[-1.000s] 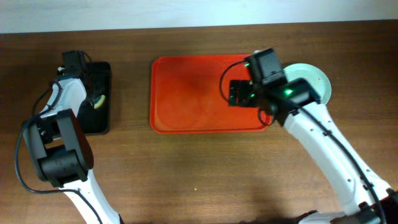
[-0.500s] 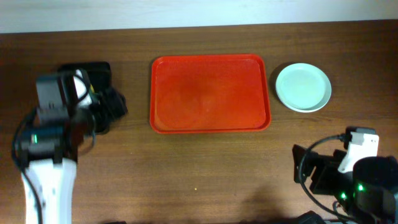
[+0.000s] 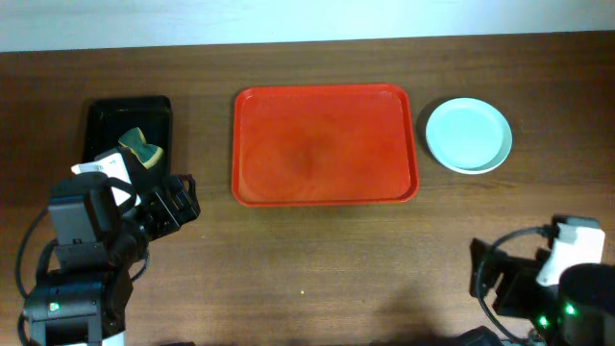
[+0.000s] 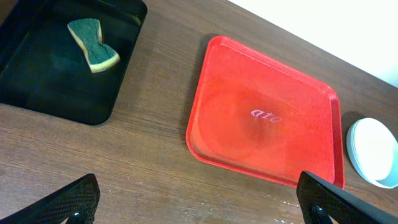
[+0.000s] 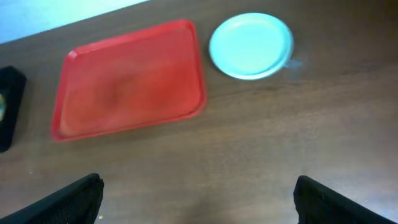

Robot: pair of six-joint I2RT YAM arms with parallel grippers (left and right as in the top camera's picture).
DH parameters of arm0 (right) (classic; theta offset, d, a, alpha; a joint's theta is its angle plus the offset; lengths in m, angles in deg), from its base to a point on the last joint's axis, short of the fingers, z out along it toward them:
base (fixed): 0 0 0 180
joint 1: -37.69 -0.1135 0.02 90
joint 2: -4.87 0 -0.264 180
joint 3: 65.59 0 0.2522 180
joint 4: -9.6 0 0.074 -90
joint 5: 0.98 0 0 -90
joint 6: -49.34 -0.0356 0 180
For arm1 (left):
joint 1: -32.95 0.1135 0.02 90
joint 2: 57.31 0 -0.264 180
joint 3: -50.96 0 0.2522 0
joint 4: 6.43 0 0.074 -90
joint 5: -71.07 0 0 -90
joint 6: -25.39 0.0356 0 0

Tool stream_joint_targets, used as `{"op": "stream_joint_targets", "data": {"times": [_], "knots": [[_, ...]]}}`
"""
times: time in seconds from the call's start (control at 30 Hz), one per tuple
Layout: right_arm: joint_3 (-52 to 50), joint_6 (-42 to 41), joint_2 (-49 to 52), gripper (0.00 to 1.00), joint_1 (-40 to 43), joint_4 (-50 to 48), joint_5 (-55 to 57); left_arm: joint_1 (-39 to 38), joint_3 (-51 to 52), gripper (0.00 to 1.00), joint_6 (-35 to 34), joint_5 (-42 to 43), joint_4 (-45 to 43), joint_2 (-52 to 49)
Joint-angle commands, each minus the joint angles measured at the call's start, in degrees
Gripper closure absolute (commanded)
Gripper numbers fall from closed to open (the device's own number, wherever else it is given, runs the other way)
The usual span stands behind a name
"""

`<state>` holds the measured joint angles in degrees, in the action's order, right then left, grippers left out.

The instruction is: Clean dirty plates on tray and stack at the side

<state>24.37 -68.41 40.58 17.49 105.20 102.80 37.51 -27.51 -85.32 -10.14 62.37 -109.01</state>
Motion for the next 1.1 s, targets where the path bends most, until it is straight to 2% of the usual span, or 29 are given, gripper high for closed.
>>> {"op": "stream_joint_targets", "data": {"times": [0.0, 0.13, 0.27, 0.37, 0.47, 0.6, 0.7, 0.8, 1.07], "knots": [[-7.65, 3.56, -9.18, 0.01, 7.61, -5.73, 1.7, -0.17, 0.61, 0.01, 0.9, 0.24, 0.11, 0.31], [-33.09, 3.74, -26.86, 0.01, 10.4, -28.7, 0.96, -0.17, 0.61, 0.01, 0.9, 0.24, 0.11, 0.31], [-54.47, 3.76, -31.65, 0.01, 13.55, -52.76, -6.97, -0.17, 0.61, 0.01, 0.9, 0.24, 0.11, 0.31], [-61.9, 3.76, -35.52, 0.01, 13.55, -61.64, -7.17, -0.17, 0.61, 0.01, 0.9, 0.24, 0.11, 0.31], [-66.79, 3.74, -35.52, 0.01, 14.32, -68.74, -7.3, -0.17, 0.61, 0.01, 0.9, 0.24, 0.11, 0.31], [-75.89, 3.72, -35.52, 0.01, 16.15, -83.69, -8.22, -0.17, 0.61, 0.01, 0.87, 0.24, 0.11, 0.31], [-75.89, 3.8, -35.52, 0.01, 16.17, -83.1, -7.02, -0.17, 0.61, 0.01, 0.9, 0.24, 0.11, 0.31], [-75.89, 4.02, -35.52, 0.01, 16.17, -77.77, -6.73, -0.17, 0.61, 0.01, 0.9, 0.24, 0.11, 0.31], [-75.89, 5.25, -35.52, 0.01, 16.15, -77.75, -7.34, -0.17, 0.61, 0.01, 0.9, 0.24, 0.11, 0.31]]}}
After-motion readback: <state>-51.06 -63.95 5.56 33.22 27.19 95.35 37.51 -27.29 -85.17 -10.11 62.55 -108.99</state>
